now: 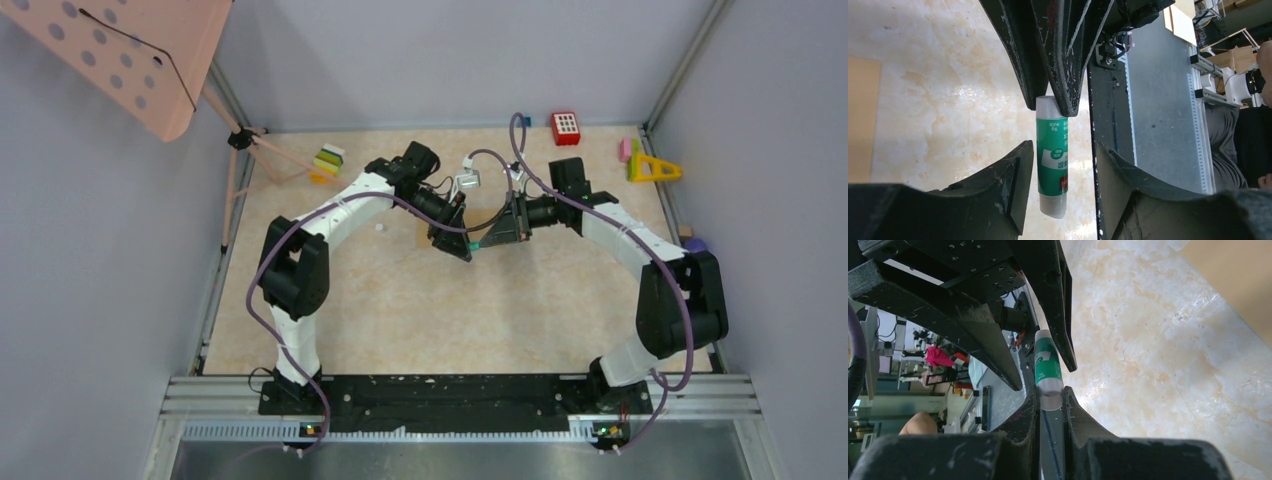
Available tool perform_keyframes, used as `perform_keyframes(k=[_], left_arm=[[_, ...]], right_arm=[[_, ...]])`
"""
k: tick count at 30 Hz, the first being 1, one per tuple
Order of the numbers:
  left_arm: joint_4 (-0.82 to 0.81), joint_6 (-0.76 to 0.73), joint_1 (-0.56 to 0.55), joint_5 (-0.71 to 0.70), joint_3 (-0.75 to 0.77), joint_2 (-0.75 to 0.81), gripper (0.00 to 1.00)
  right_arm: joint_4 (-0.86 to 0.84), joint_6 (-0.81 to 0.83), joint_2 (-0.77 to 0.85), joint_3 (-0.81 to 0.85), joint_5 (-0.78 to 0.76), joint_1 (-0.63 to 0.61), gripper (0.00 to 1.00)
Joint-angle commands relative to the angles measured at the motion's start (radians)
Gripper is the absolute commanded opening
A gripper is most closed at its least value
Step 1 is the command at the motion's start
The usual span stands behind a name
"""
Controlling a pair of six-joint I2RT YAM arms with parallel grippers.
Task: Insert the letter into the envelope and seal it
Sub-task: Screw the solid glue.
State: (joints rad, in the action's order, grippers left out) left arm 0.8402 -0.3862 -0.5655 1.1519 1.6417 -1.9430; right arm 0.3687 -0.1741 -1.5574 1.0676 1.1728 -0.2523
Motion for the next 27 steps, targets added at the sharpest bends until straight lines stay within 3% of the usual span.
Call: perform_keyframes(k=[1, 7, 11, 13, 15, 20, 22, 27], left_arm=[[-0.022, 0.005, 0.001, 0.041, 0.035, 0.002, 0.53], [-0.022, 0.004, 0.001, 0.047, 0.037, -0.006, 0.36], [-0.018, 0.004, -0.002, 0.052, 0.039, -0.008, 0.17], [-0.015, 0.003, -0.001, 0.069, 0.037, -0.010, 0.14], [-0.014, 0.010, -0.002, 0.097, 0.034, -0.014, 0.13], [-0.068, 0.079, -0.003, 0.176, 0.005, -0.023, 0.13], [-0.101, 0.107, -0.006, 0.197, -0.013, -0.021, 0.13], [-0.141, 0.138, -0.015, 0.224, -0.033, -0.010, 0.13]], right_arm=[[-0.001, 0.031, 0.008, 0.027, 0.000, 0.006, 0.00], [0.002, 0.034, 0.008, 0.027, -0.001, 0.005, 0.00], [-0.001, 0.037, 0.011, 0.028, 0.006, 0.006, 0.01], [0.006, 0.068, 0.019, 0.035, 0.018, 0.006, 0.03], [0.049, 0.155, 0.035, 0.051, 0.021, 0.006, 0.06], [0.184, 0.568, 0.121, 0.046, -0.049, -0.012, 0.16], [0.117, 0.608, 0.171, -0.010, -0.056, -0.017, 0.22], [-0.044, 0.644, 0.290, -0.134, -0.074, -0.029, 0.64]])
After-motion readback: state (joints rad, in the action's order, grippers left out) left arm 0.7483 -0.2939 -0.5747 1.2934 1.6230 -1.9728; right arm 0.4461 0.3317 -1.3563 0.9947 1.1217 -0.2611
